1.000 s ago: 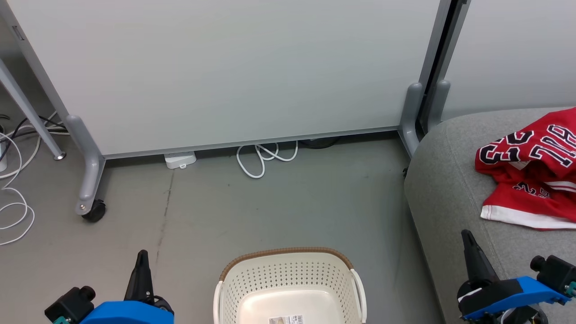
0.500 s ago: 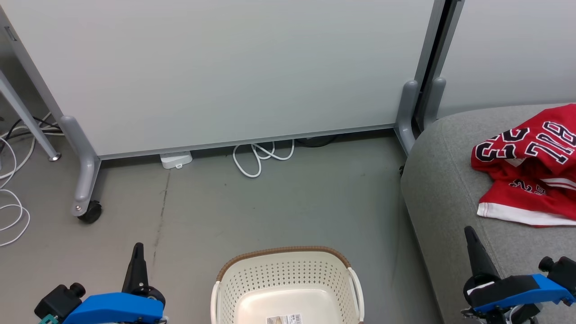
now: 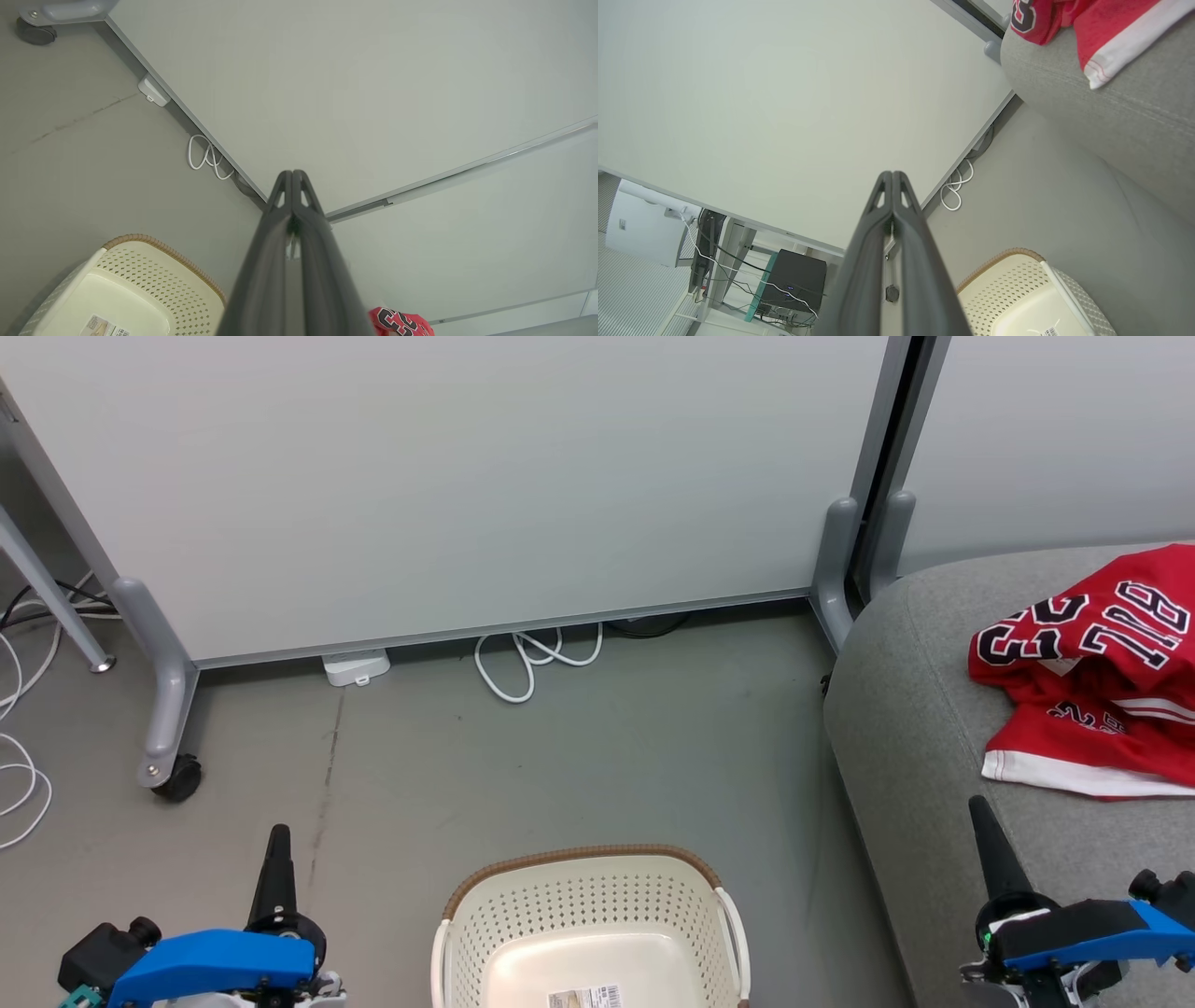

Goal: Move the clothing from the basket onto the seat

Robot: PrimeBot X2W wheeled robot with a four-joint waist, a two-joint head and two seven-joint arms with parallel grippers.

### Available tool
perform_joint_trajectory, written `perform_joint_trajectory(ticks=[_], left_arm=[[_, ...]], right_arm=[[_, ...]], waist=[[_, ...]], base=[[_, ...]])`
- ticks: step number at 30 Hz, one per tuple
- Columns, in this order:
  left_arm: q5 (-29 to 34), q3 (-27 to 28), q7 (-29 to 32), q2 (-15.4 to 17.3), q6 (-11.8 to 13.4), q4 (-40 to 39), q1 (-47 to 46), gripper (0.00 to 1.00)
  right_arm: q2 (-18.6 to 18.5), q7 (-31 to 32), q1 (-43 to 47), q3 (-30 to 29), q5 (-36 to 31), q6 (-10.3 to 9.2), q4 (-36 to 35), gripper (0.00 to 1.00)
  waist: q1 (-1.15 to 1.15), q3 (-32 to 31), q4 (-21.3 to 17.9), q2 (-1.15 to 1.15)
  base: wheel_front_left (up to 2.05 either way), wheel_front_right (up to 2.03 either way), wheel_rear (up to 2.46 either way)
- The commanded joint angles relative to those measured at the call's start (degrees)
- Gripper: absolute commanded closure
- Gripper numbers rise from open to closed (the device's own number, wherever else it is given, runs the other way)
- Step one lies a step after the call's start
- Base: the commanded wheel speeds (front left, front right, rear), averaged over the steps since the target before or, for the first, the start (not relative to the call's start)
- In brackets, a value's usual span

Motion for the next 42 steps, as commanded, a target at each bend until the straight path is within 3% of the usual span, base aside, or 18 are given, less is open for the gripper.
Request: perform_joint_trajectory(ticks=[1, 42], left_arm=[[-1.4, 0.4, 0.4, 0.1, -0.1, -0.9, -1.6, 1.00], [-21.0, 2.8, 5.8, -0.1, -0.1, -3.0, -3.2, 1.00]], right_arm=[[-0.2, 0.3, -1.5, -0.2, 1.7, 0.02, -0.8, 1.00], [-0.3, 3.8, -2.3, -1.0, 23.1, 0.02, -1.2, 1.00]], waist=[[0.00, 0.0, -0.1, 0.00], [0.00, 0.7, -2.0, 0.00]], base=[[0.00, 0.00, 0.00], [0.00, 0.00, 0.00]])
